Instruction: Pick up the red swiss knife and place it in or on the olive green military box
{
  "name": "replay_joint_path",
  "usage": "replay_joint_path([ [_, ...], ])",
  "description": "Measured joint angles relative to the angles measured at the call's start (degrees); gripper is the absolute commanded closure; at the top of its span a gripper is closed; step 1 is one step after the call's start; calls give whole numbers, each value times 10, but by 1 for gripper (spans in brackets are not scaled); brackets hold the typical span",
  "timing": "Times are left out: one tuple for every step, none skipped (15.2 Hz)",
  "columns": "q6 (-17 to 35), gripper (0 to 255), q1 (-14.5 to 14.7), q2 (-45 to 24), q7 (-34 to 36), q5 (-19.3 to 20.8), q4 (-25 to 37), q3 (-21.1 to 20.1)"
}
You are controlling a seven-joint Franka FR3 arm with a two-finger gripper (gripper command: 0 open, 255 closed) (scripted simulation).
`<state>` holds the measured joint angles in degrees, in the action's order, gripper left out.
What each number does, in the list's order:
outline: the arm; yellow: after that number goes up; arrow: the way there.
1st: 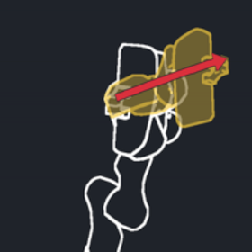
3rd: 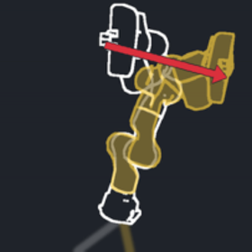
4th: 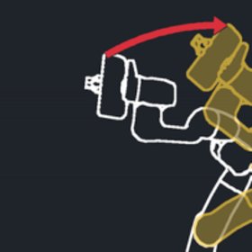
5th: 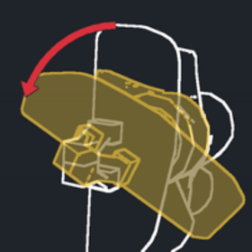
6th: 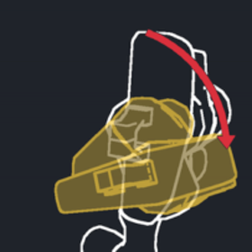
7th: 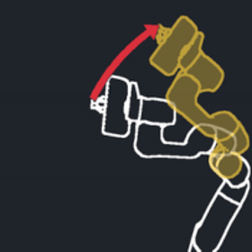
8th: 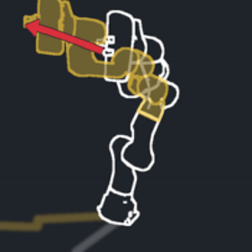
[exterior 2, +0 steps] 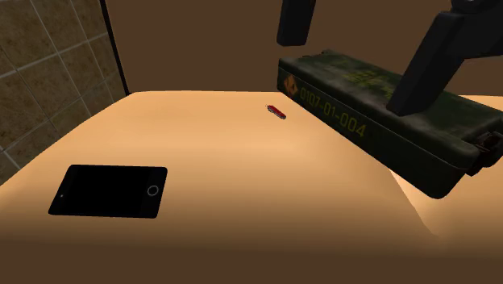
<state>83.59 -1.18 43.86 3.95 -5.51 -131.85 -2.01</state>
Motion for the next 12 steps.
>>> replay_joint_path([
  [0,0,0,0,0,0,0,0],
  [8,0,3,-7,-7,0,0,0],
  [22,0,8,-20,-20,0,-1,1],
  [39,0,15,-33,-32,-1,-3,0],
  [51,0,21,-48,-47,-2,2,0],
  [68,0,28,-65,-62,-3,2,-1],
  [87,0,35,-84,-76,-4,4,-2],
  [102,0,41,-97,-94,-4,4,0],
  [117,0,49,-113,-106,-7,7,-5],
  [131,0,55,-129,-121,-8,11,-5],
  [150,0,62,-144,-136,-10,7,-7],
  [169,0,68,-161,-154,-10,7,-7],
])
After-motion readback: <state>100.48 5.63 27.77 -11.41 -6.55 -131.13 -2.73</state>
